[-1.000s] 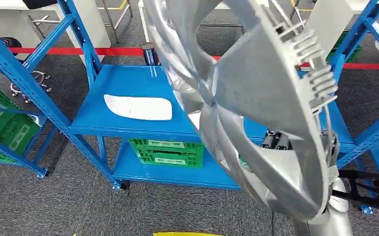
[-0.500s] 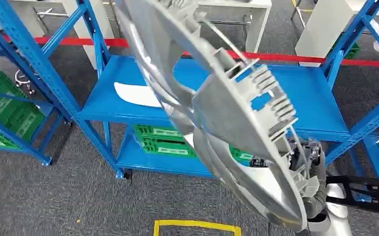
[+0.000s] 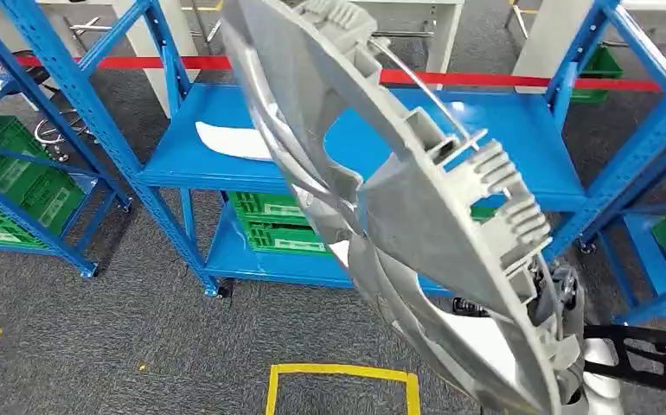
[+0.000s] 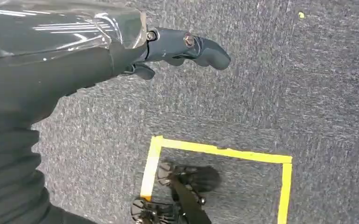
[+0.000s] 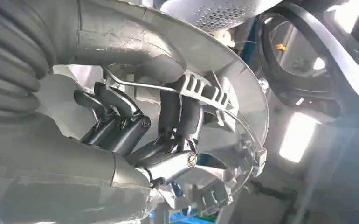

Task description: Take the parts from the cabinet and place them on the table.

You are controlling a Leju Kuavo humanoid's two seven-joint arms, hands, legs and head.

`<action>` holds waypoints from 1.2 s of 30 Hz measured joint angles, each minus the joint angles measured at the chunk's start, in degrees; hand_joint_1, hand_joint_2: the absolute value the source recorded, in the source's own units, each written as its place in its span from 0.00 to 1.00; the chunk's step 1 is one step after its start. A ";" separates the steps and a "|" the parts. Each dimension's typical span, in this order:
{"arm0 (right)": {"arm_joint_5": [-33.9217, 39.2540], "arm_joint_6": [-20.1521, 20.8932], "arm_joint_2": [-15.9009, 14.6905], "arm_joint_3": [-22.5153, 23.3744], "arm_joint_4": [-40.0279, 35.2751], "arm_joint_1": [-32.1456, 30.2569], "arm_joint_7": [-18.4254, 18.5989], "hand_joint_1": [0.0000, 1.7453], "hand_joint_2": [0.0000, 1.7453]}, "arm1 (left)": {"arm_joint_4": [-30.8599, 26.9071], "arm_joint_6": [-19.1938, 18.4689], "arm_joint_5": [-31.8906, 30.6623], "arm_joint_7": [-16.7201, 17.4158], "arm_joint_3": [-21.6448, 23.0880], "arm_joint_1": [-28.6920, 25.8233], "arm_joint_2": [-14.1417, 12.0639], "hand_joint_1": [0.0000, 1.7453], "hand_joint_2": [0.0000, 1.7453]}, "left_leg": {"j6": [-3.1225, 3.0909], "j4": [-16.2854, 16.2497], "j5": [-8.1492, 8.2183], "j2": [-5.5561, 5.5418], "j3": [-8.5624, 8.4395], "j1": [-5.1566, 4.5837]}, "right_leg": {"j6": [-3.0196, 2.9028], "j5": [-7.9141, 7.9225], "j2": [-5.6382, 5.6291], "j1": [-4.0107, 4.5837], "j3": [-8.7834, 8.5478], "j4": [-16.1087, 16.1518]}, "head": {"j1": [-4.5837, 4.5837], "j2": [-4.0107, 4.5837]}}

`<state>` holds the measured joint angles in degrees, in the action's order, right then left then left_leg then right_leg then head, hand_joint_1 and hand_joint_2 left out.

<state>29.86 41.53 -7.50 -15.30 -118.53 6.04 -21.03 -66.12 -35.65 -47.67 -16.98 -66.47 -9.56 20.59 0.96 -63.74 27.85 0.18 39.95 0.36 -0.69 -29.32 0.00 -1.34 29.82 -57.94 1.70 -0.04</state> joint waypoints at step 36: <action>-6.03 0.89 0.26 4.07 -3.23 -2.19 -3.12 1.00 1.00 | -1.34 -1.97 -8.61 -5.73 -1.38 3.91 0.02 0.00 1.00 | 0.26 -8.77 1.11 0.03 -2.73 0.37 | 0.39 3.97 0.21 0.49 3.97 0.56 | 0.00 0.00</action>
<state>23.82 42.42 -7.23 -11.23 -121.77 3.85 -24.15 -67.45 -37.62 -56.28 -22.71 -67.85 -5.65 20.61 1.22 -72.50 28.97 0.21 37.22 0.73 -0.30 -25.35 0.22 -0.85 33.79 -57.38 1.70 -0.04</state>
